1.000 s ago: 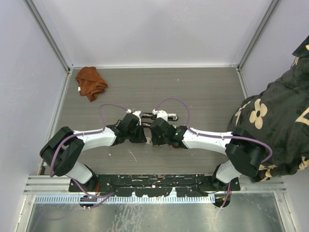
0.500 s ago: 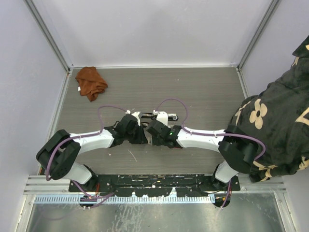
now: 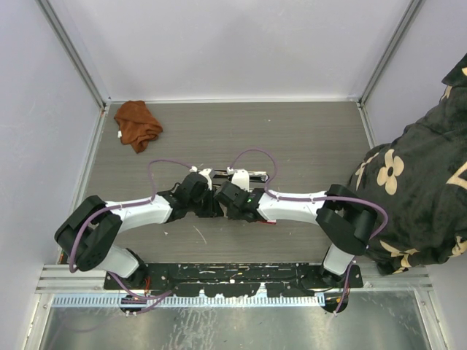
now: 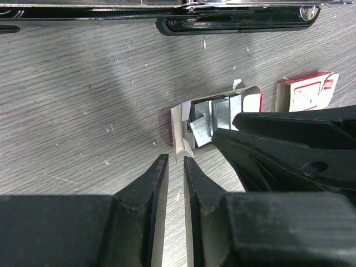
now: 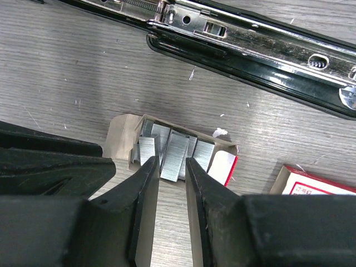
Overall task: Load the staples into the stapler
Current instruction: Pick up the staple from the staple box.
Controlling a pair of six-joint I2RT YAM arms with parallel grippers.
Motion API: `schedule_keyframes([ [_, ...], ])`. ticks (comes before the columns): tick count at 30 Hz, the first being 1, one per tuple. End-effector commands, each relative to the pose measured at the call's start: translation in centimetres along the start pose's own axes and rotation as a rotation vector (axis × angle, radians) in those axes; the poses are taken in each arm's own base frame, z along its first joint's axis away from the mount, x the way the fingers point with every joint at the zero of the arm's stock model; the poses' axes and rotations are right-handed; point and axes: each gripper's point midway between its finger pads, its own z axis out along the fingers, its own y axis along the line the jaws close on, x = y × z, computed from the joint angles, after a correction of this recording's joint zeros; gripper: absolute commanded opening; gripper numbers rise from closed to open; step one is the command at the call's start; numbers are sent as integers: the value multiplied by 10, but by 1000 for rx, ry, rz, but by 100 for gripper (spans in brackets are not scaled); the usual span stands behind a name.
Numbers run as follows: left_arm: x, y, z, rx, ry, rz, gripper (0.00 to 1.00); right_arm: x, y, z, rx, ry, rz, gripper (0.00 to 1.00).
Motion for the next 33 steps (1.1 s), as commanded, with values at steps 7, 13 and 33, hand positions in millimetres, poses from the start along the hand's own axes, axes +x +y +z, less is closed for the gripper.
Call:
schedule_keyframes([
  [7, -15, -16, -8, 58, -67, 19, 19, -11, 2, 2, 55, -37, 23, 29],
  [13, -16, -16, -9, 55, -70, 20, 18, -9, 3, 3, 71, -35, 8, 29],
  [33, -20, -15, -16, 47, -97, 28, 18, -41, 14, -31, -43, -88, -106, 17],
])
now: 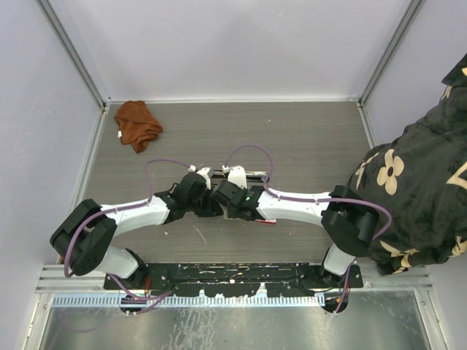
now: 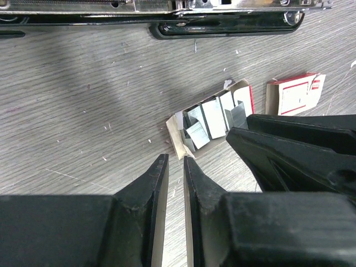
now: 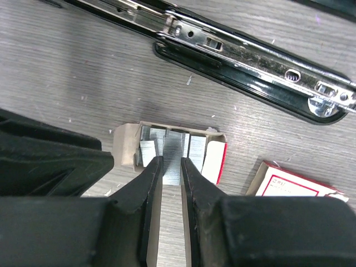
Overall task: Load the staples into the stapler
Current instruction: Pick up the staple from the staple box.
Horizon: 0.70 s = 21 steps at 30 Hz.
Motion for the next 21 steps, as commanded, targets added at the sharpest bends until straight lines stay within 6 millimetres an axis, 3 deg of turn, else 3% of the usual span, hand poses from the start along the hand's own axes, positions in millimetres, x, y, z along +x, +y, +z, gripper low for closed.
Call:
schedule_keyframes([
  [1, -17, -11, -11, 32, -81, 26, 18, -29, 14, -19, -115, -61, -35, 17],
  [10, -20, -6, -22, 6, -113, 40, 19, -14, 11, -18, -201, -11, -204, 16],
  [15, -21, 0, -26, -18, -135, 46, 20, -2, 1, -22, -215, 8, -209, 16],
  [21, -29, -8, -40, 5, -166, 56, 21, -1, -13, -28, -227, 5, -196, 16],
])
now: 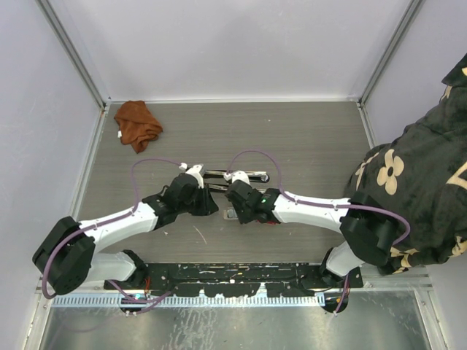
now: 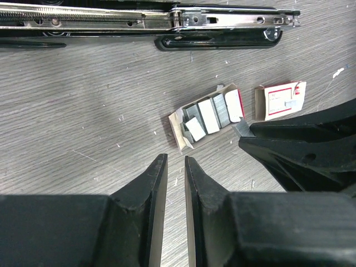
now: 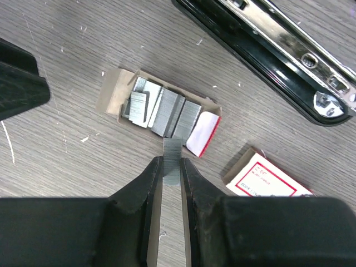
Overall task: Load the staples into the stapler
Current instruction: Pick up the staple from the staple box, then adjust the stapler at the center of the board.
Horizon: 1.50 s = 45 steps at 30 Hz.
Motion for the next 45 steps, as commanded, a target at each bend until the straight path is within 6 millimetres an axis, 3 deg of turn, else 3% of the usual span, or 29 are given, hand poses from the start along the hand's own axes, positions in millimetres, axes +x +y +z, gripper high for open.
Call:
schedule_keyframes([
  [1, -16, -8, -10, 23, -55, 23, 21, -19, -4, -15, -54, -68, 12, 16],
  [4, -27, -10, -15, 33, -69, 9, 22, -25, -19, -21, -66, -74, 16, 16],
  [11, -58, -2, -9, 65, -90, -96, 26, -52, -77, -33, -38, -110, 69, 16],
  [16, -68, 9, 8, 60, -87, -158, 33, -63, -97, -37, -20, -137, 97, 16],
  [19, -72, 17, 17, 42, -82, -178, 45, -66, -106, -39, -9, -140, 108, 16],
  [22, -76, 28, 24, 28, -84, -204, 58, -67, -107, -41, -16, -139, 118, 16],
  [27, -82, 41, 37, 29, -97, -242, 69, -68, -104, -40, -32, -133, 132, 16],
  [37, -96, 58, 66, 21, -102, -239, 70, -74, -102, -44, -39, -142, 151, 16],
  [45, -115, 65, 87, 5, -92, -162, 70, -64, -95, -43, -80, -81, 117, 16],
])
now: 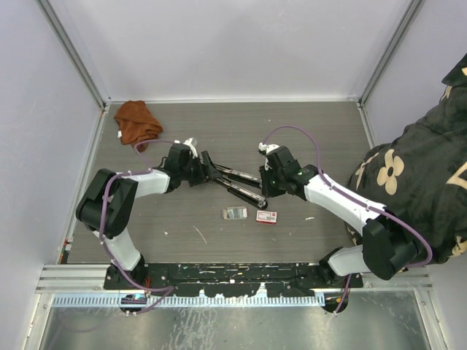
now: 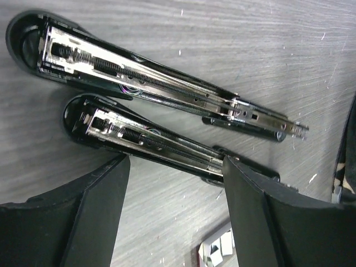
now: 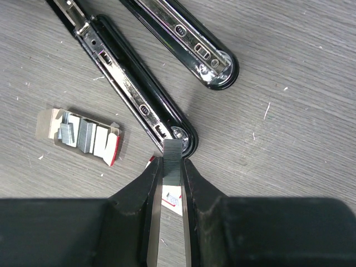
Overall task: Load the staples into the stapler
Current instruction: Adjust the stapler at the center of the board.
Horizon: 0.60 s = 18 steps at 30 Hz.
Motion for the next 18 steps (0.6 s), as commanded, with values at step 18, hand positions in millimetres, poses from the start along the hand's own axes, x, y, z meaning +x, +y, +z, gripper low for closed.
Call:
schedule_keyframes([
  [18, -30, -9, 25, 39, 3, 189, 73, 3, 42, -6, -131, 212, -144, 16],
])
